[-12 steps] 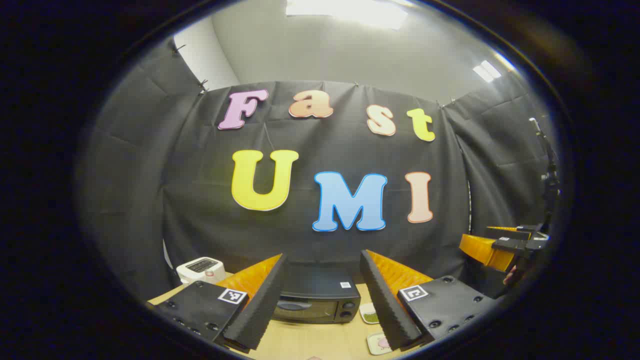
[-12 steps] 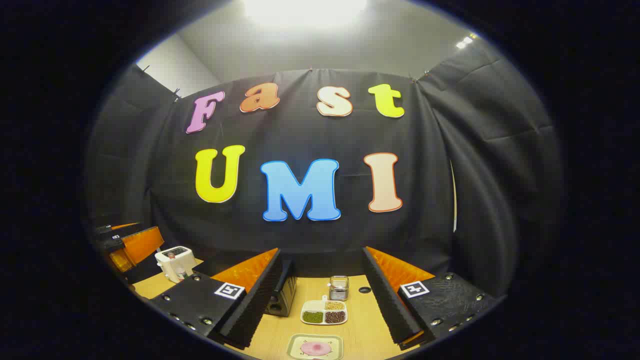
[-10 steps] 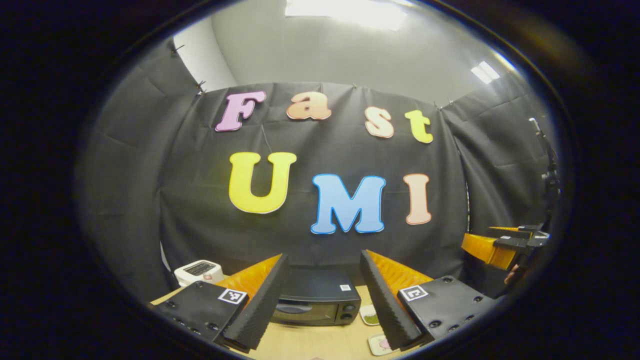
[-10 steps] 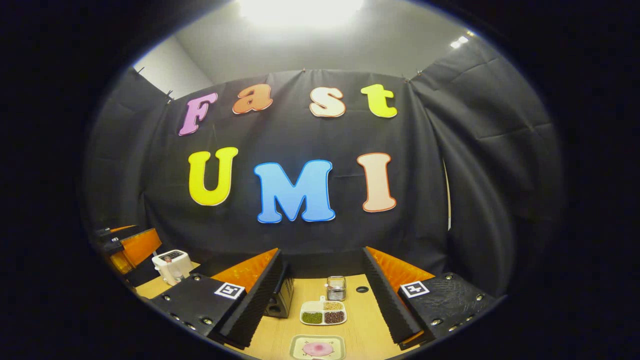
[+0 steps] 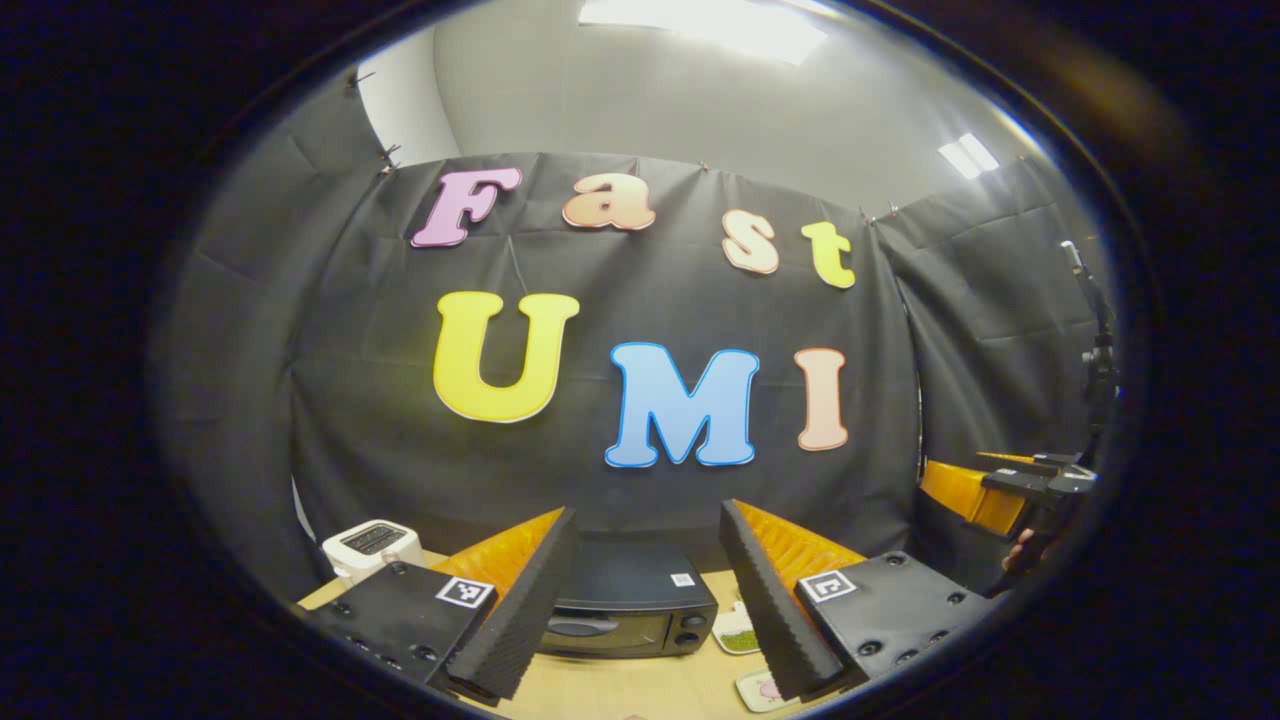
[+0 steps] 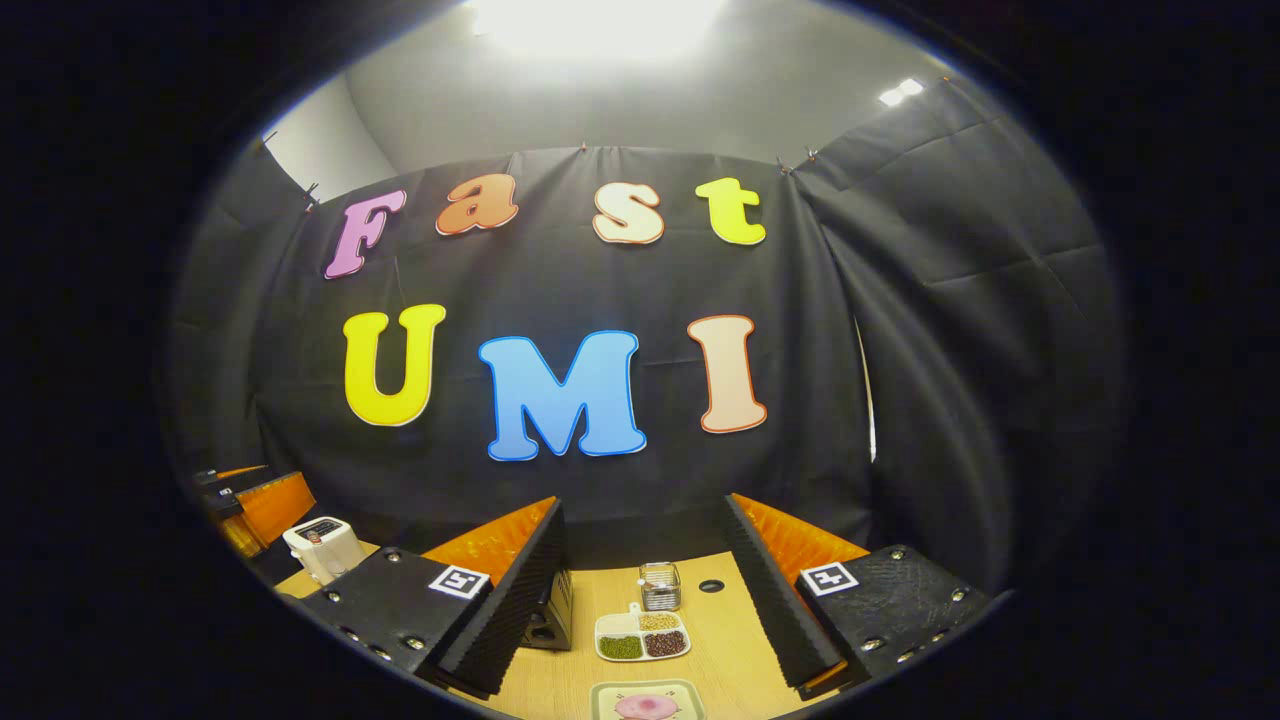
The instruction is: Open the electric oven with the left hand, put the food in, and close the electric oven.
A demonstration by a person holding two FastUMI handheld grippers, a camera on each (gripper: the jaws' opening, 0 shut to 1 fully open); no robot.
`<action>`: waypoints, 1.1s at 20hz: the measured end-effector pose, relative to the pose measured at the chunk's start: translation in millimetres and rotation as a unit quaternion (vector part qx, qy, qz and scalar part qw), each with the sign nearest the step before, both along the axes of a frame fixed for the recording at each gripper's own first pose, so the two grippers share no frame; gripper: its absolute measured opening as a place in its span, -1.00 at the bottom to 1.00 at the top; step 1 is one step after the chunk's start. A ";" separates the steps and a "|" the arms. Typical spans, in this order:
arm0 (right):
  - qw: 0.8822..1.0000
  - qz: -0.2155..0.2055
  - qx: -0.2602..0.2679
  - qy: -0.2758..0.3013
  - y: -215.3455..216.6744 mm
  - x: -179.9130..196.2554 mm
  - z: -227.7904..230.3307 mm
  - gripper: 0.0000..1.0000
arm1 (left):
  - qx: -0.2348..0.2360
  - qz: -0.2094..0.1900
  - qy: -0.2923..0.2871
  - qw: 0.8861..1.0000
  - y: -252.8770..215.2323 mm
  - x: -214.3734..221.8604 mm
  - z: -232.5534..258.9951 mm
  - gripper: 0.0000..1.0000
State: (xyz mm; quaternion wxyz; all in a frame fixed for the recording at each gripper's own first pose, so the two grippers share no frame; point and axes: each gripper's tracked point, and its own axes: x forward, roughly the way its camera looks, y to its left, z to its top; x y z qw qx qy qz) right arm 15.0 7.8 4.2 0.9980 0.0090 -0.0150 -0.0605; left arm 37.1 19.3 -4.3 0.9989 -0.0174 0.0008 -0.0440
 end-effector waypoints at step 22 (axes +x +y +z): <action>0.995 -0.021 -0.017 0.092 -12.2 24.4 -58.1 0.96 | 0.035 0.034 0.192 0.980 52.8 118.9 -204.3 0.83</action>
